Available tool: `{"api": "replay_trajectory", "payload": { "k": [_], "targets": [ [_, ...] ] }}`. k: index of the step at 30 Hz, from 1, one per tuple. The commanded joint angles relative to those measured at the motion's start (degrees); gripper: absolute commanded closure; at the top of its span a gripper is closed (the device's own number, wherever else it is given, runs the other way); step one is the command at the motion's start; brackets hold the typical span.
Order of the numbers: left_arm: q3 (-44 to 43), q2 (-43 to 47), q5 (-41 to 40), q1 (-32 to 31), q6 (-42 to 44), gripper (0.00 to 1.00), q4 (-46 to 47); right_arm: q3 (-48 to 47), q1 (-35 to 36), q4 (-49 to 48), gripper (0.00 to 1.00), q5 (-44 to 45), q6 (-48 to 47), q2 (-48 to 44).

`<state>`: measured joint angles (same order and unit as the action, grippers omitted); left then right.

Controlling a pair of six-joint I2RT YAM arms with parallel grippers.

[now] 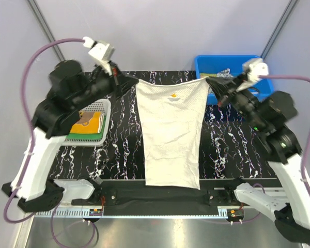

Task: Fold and stack the towels
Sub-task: Flatten out the crumpled towel

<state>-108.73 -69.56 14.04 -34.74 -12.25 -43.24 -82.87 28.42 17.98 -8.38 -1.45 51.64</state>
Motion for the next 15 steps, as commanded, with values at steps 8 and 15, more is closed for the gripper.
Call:
{"api": "replay_trajectory", "payload": {
  "k": [8, 15],
  "targets": [
    [7.21, -20.77, 3.1, 14.34, 2.22, 1.0, 12.82, 9.4, -10.83, -21.92, 1.0, -4.85, -4.01, 27.15],
    [-8.41, -44.85, 8.8, 21.28, 3.11, 1.0, 14.77, -6.22, -13.74, -23.86, 1.0, -13.23, -5.57, 51.26]
  ]
}}
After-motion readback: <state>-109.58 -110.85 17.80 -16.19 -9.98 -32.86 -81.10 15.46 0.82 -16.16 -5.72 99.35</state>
